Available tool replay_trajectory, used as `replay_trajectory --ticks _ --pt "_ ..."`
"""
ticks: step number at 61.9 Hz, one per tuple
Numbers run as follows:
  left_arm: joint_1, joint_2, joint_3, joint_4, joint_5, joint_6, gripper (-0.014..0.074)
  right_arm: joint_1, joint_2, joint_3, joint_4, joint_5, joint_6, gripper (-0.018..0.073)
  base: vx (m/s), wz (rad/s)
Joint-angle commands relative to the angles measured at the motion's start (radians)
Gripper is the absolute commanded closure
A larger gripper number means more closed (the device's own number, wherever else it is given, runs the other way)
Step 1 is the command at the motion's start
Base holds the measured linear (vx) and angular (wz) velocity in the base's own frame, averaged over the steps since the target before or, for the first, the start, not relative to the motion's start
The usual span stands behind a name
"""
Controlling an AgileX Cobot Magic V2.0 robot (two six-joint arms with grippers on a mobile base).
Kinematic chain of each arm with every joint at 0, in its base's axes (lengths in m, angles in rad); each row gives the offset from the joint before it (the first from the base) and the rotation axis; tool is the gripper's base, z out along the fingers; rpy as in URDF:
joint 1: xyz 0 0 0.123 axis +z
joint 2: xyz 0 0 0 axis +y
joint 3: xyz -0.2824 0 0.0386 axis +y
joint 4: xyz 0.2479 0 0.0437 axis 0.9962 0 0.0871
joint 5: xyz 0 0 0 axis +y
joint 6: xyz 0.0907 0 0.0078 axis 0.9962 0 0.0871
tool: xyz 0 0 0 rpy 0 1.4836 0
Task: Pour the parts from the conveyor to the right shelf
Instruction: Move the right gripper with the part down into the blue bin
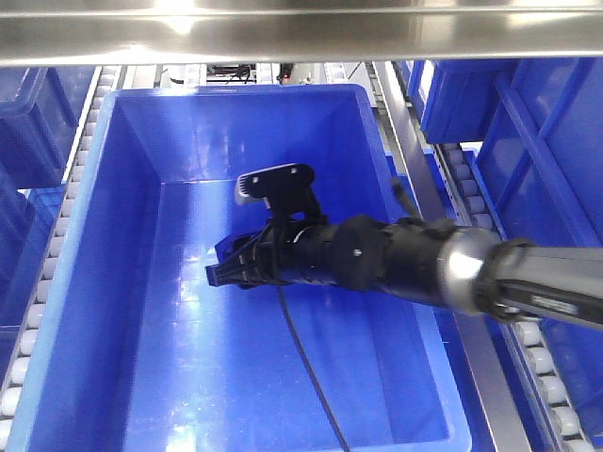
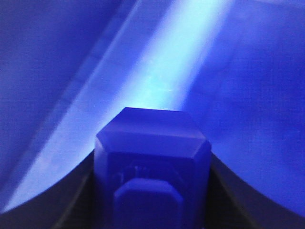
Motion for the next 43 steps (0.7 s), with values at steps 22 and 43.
replay_trajectory --ticks 22,43 --pt "-0.008 -0.012 0.032 -0.002 -0.076 -0.008 0.0603 -0.004 -0.05 -0.042 -0.008 -0.051 -0.033 0.0055 0.0 0.0" --pt "-0.008 -0.012 0.032 -0.002 -0.076 -0.008 0.0603 -0.004 -0.23 0.04 -0.078 -0.018 -0.027 0.0055 0.0 0.0"
